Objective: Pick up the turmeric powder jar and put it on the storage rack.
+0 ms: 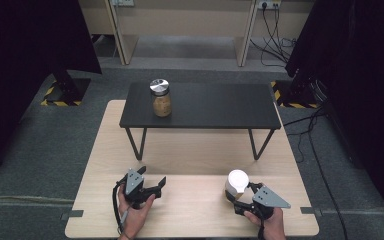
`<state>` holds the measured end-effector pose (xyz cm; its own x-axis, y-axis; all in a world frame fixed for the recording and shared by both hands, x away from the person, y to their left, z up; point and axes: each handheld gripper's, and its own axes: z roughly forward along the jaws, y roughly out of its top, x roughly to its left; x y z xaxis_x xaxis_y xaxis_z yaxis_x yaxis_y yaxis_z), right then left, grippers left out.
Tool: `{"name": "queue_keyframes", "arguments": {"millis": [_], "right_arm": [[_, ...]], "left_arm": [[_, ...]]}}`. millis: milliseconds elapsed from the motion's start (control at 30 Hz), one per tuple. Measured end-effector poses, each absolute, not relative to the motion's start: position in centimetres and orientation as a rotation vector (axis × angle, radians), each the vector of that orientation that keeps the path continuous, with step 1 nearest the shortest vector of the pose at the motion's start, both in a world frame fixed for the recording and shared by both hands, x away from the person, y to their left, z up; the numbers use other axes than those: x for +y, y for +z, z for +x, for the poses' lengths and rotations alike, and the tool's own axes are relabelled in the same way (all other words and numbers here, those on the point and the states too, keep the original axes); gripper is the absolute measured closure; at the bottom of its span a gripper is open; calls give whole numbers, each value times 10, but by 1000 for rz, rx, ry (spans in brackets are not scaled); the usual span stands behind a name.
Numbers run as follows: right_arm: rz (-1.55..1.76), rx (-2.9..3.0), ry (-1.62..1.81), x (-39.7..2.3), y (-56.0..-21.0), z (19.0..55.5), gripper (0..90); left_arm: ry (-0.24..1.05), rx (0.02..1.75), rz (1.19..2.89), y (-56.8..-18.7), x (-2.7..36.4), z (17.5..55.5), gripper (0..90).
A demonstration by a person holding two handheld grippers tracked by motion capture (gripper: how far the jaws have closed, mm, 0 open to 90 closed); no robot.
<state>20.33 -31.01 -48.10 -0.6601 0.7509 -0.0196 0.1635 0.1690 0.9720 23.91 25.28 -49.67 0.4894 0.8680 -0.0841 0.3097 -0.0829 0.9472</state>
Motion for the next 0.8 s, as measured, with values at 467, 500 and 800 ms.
{"name": "queue_keyframes", "arguments": {"millis": [467, 500, 800], "right_arm": [[1090, 1723, 1411, -292, -477, 182, 305], [1096, 1718, 1407, -291, -476, 181, 305], [1113, 1713, 1359, -279, -460, 176, 305]], "left_arm": [[649, 1021, 1650, -496, 251, 238, 100], [649, 1022, 1651, -496, 251, 238, 100], [643, 1031, 1643, -496, 252, 238, 100]]}}
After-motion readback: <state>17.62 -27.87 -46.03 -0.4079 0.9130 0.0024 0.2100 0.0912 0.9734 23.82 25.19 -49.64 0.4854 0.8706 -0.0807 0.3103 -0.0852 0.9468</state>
